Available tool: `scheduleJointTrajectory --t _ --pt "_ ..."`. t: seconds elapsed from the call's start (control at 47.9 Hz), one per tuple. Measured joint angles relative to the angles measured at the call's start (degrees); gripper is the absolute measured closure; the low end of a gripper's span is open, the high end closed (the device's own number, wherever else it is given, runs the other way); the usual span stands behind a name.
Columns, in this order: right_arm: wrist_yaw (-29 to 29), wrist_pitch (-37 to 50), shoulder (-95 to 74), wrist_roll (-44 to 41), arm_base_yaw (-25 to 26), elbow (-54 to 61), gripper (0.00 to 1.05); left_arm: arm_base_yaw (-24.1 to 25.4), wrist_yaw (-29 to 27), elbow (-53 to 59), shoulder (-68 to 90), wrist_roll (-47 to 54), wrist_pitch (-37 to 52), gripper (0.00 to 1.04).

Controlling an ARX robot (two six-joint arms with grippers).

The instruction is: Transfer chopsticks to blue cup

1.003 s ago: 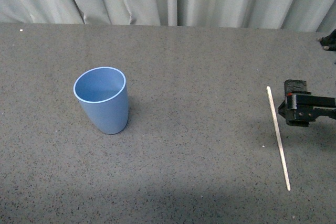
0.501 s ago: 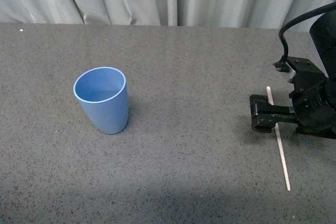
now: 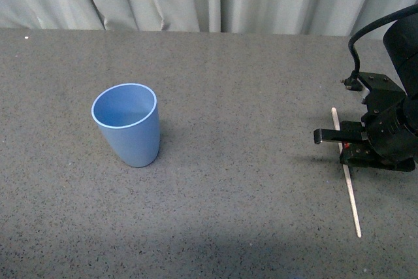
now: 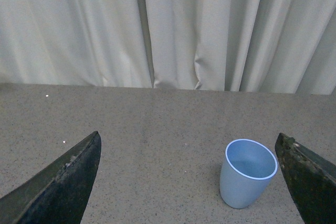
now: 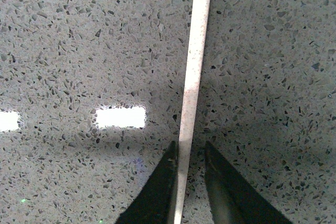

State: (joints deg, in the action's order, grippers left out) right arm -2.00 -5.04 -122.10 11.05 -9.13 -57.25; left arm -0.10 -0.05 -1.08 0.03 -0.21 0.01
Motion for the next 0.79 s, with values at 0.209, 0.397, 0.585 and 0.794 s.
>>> scheduleJointTrajectory --t 0.209,0.397,0.585,0.794 --pt "-1.62 1.22 1.51 0.35 0.2 1.55 1.04 0.0 0.02 0.0 0.0 -0.02 0.0 0.07" --pt "-4.98 11.52 8.74 0.7 -1.99 6.86 1.04 0.0 0.02 0.0 0.0 -0.02 0.0 0.07" --pt "-9.55 31.01 19.15 0.52 -8.15 10.51 1.04 0.0 0.0 0.0 0.0 -0.02 0.0 0.07" --pt "-14.95 60.35 16.76 3.5 -15.37 13.97 1.04 0.0 0.04 0.0 0.0 0.0 0.0 0.07"
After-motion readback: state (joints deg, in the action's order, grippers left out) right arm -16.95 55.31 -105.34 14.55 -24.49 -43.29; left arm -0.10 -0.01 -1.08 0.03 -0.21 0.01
